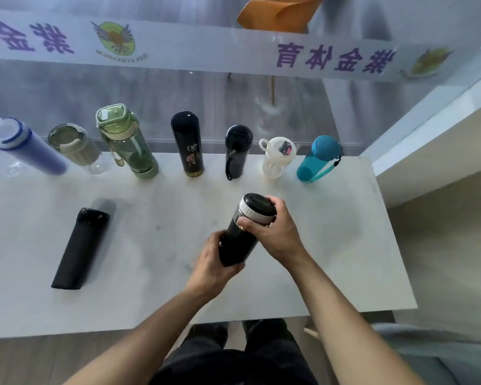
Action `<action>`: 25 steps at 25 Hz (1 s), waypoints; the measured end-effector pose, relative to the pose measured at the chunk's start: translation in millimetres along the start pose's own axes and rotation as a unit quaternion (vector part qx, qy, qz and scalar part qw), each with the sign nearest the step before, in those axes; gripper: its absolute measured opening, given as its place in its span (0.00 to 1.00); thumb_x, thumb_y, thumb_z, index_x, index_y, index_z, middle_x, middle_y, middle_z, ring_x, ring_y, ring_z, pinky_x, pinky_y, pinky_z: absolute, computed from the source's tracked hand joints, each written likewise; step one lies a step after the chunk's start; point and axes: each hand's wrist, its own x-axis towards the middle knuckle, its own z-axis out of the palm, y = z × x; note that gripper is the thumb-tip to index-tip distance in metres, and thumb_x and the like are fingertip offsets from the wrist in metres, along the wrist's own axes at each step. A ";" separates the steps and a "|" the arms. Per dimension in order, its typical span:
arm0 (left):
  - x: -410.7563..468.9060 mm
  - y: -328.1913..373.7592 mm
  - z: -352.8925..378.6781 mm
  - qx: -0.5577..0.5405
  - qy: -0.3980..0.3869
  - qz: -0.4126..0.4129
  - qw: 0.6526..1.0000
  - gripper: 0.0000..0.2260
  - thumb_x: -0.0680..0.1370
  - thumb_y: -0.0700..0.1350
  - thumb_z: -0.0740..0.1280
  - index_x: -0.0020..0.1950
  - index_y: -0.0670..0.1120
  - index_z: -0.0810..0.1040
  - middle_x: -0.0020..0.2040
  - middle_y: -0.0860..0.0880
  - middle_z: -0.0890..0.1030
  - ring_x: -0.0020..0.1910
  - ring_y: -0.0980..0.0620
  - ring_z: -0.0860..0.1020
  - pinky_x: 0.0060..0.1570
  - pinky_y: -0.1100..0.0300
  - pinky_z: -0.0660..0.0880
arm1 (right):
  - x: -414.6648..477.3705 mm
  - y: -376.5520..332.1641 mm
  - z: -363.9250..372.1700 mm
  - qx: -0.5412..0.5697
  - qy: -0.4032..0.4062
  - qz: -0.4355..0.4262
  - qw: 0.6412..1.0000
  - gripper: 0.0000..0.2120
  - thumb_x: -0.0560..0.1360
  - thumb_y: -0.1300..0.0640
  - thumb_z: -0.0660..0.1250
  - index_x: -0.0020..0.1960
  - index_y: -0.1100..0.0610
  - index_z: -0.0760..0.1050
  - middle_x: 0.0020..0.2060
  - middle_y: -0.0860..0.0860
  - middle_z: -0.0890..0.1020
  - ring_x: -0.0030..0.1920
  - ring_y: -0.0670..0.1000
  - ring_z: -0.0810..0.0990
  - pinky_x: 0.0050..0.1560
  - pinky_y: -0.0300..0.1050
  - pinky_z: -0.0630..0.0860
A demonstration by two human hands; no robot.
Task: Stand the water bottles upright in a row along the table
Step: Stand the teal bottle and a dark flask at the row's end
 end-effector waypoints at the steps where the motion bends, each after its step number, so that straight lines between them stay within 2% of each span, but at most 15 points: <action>1: 1.1 4.3 5.6 0.023 -0.008 0.010 1.000 0.32 0.66 0.51 0.75 0.67 0.59 0.66 0.59 0.55 0.76 0.58 0.54 0.76 0.56 0.55 0.76 | -2.3 5.4 -10.2 0.005 0.008 0.014 1.000 0.36 0.59 0.41 0.81 0.63 0.44 0.71 0.54 0.39 0.82 0.55 0.40 0.81 0.60 0.47 0.79; 5: 12.5 35.3 36.9 0.079 -0.064 0.036 0.994 0.29 0.72 0.49 0.71 0.70 0.57 0.66 0.62 0.55 0.71 0.60 0.55 0.72 0.59 0.58 0.70 | -14.9 37.7 -53.1 0.003 0.044 0.034 0.998 0.35 0.58 0.46 0.83 0.61 0.45 0.73 0.52 0.40 0.83 0.54 0.39 0.82 0.59 0.45 0.79; 7: 19.5 59.1 58.9 0.084 -0.086 0.069 0.990 0.24 0.75 0.46 0.69 0.71 0.54 0.68 0.63 0.52 0.74 0.61 0.52 0.75 0.60 0.58 0.70 | -17.4 52.5 -76.2 -0.032 0.065 0.013 0.997 0.35 0.57 0.48 0.83 0.61 0.44 0.72 0.54 0.40 0.82 0.55 0.40 0.80 0.57 0.40 0.77; 10: 29.9 98.4 93.5 0.097 -0.111 0.098 0.984 0.18 0.78 0.41 0.66 0.68 0.49 0.73 0.60 0.49 0.80 0.61 0.50 0.77 0.59 0.64 0.69 | -4.8 72.4 -117.8 -0.062 0.093 -0.012 0.994 0.36 0.59 0.51 0.83 0.63 0.44 0.71 0.57 0.42 0.79 0.57 0.43 0.79 0.57 0.37 0.75; 12: 43.5 126.1 113.1 0.128 -0.104 0.118 0.979 0.18 0.78 0.41 0.65 0.67 0.50 0.73 0.61 0.49 0.80 0.62 0.50 0.77 0.61 0.62 0.70 | 15.3 86.2 -150.7 -0.062 0.106 -0.020 0.992 0.37 0.60 0.53 0.83 0.65 0.46 0.71 0.58 0.44 0.78 0.58 0.45 0.77 0.59 0.39 0.74; 14: 65.4 156.4 125.4 0.166 -0.071 0.143 0.973 0.18 0.79 0.43 0.65 0.68 0.50 0.71 0.63 0.48 0.78 0.63 0.48 0.75 0.64 0.56 0.70 | 41.0 97.9 -182.1 -0.075 0.119 -0.026 0.990 0.39 0.60 0.54 0.84 0.66 0.46 0.70 0.56 0.45 0.77 0.57 0.47 0.74 0.57 0.39 0.71; 17: 109.1 206.4 135.2 0.229 0.008 0.191 0.954 0.20 0.78 0.45 0.65 0.70 0.50 0.70 0.65 0.45 0.75 0.60 0.42 0.74 0.64 0.48 0.71 | 84.6 107.6 -222.8 -0.098 0.123 -0.042 0.987 0.40 0.60 0.53 0.84 0.67 0.46 0.70 0.55 0.44 0.75 0.57 0.48 0.72 0.58 0.40 0.70; 21: 164.2 248.3 141.7 0.329 0.096 0.210 0.916 0.27 0.74 0.45 0.68 0.73 0.49 0.67 0.70 0.42 0.69 0.62 0.37 0.70 0.64 0.48 0.66 | 136.7 114.1 -258.0 -0.095 0.106 -0.056 0.988 0.40 0.60 0.55 0.83 0.68 0.49 0.71 0.59 0.49 0.78 0.61 0.54 0.77 0.65 0.52 0.75; 25: 199.8 253.1 147.2 0.426 0.062 0.175 0.885 0.40 0.72 0.46 0.72 0.79 0.57 0.55 0.79 0.43 0.56 0.77 0.36 0.55 0.71 0.42 0.61 | 176.5 108.9 -271.6 -0.088 0.098 -0.063 0.989 0.40 0.60 0.55 0.83 0.68 0.48 0.70 0.61 0.51 0.78 0.62 0.53 0.77 0.66 0.49 0.74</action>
